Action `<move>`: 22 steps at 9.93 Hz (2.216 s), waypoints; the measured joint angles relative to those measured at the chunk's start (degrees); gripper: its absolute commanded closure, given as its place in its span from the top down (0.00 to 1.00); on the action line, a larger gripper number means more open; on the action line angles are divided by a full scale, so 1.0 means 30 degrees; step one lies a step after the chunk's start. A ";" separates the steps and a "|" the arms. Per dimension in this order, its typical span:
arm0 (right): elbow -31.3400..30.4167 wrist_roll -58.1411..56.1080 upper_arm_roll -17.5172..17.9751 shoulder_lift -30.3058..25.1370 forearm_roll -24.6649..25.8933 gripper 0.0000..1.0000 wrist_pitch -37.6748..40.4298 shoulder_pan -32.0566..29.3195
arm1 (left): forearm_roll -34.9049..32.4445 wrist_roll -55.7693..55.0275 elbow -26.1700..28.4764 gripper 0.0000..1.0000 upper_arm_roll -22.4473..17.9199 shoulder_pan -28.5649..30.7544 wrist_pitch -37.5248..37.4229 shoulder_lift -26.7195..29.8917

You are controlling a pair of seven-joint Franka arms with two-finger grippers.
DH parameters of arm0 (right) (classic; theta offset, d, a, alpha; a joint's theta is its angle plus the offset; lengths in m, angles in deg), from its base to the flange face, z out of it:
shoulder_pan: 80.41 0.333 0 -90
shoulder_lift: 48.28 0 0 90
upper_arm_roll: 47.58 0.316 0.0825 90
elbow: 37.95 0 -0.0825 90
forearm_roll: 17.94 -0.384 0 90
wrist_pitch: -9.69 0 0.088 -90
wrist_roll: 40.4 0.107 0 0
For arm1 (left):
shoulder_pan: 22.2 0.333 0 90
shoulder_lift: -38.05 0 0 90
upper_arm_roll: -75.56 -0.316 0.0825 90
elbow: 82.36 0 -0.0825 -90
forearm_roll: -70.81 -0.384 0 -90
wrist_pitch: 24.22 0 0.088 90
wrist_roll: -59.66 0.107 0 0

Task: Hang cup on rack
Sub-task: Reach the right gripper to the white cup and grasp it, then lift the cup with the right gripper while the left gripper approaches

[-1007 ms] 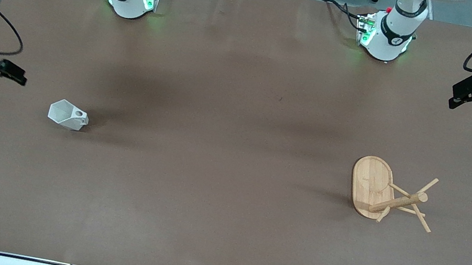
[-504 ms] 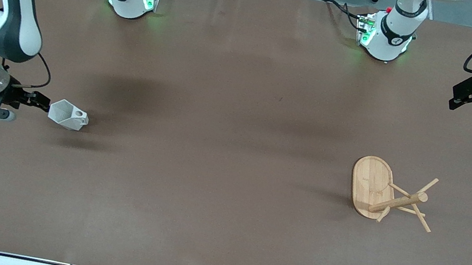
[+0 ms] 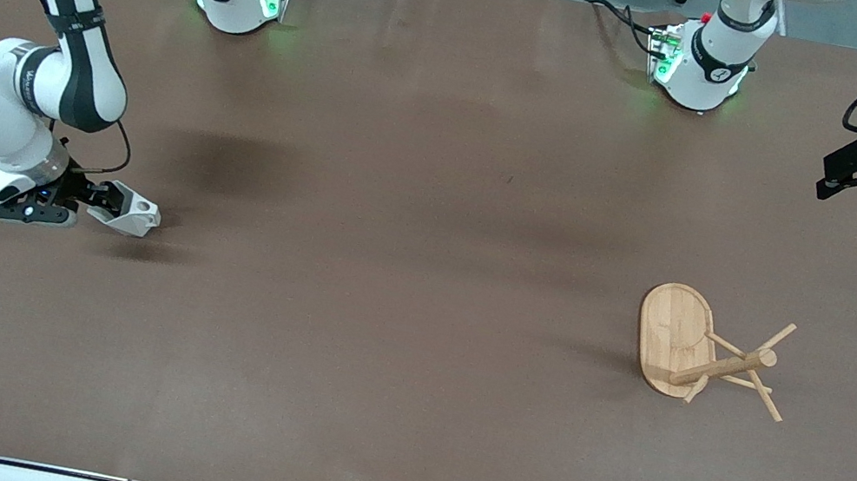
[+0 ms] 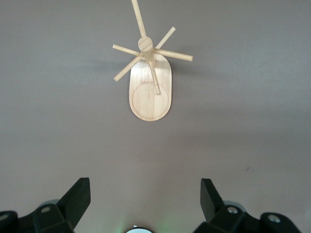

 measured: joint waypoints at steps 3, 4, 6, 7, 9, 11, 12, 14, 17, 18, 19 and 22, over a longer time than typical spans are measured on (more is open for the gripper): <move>0.0000 -0.0248 0.0010 0.0091 0.0000 0.08 -0.0009 -0.0001 | 0.0000 0.0000 -0.0002 1.00 0.0034 -0.0059 0.0000 -0.0001; 0.0000 -0.0248 0.0010 0.0107 0.0000 0.01 -0.0009 0.0000 | 0.0001 0.0000 -0.0002 1.00 0.0061 -0.0087 0.0000 -0.0002; 0.0130 -0.0265 0.0055 0.0039 -0.0035 0.01 0.0117 0.0003 | 0.0011 0.0005 -0.0002 1.00 0.0082 -0.0333 0.0000 -0.0014; 0.0548 -0.0295 0.0093 0.0014 -0.0022 0.01 0.0844 0.0019 | 0.0011 0.0005 -0.0002 1.00 0.0086 -0.0450 0.0000 -0.0018; 0.2791 -0.0600 0.0321 0.0011 -0.0014 0.01 0.4638 0.0124 | 0.0027 0.0014 -0.0004 1.00 0.0286 -0.0485 0.0000 -0.0018; 0.6126 -0.0602 0.1277 -0.0035 -0.1576 0.01 0.9036 0.0294 | 0.0029 0.0013 -0.0007 1.00 0.0787 -0.0502 0.0000 -0.0018; 0.7516 -0.0705 0.1881 -0.0047 -0.3563 0.01 1.1014 0.0414 | 0.0036 0.0013 -0.0007 1.00 0.1033 -0.0513 0.0000 -0.0019; 0.8322 -0.1329 0.3336 0.0006 -0.8197 0.01 1.2522 0.0626 | 0.0405 0.0013 -0.0012 1.00 0.1895 -0.0576 0.0003 -0.0020; 0.8266 -0.1600 0.6056 0.1155 -1.3854 0.01 1.2455 0.1775 | 0.3471 0.0005 -0.0019 1.00 0.4290 -0.0653 0.1442 -0.0174; 0.8298 -0.1602 0.6920 0.1543 -1.5091 0.01 1.2376 0.2020 | 0.4450 0.0092 -0.0018 1.00 0.5311 -0.0688 0.2015 -0.0338; 0.8337 -0.1601 0.7697 0.1677 -1.6338 0.01 1.2388 0.2052 | 0.5170 0.0218 -0.0002 1.00 0.6324 -0.0717 0.2627 -0.0654; 0.8515 -0.1658 0.9473 0.1664 -1.9871 0.01 1.2290 0.2303 | 0.5541 0.3011 0.0269 1.00 0.8654 -0.0715 0.4370 -0.1660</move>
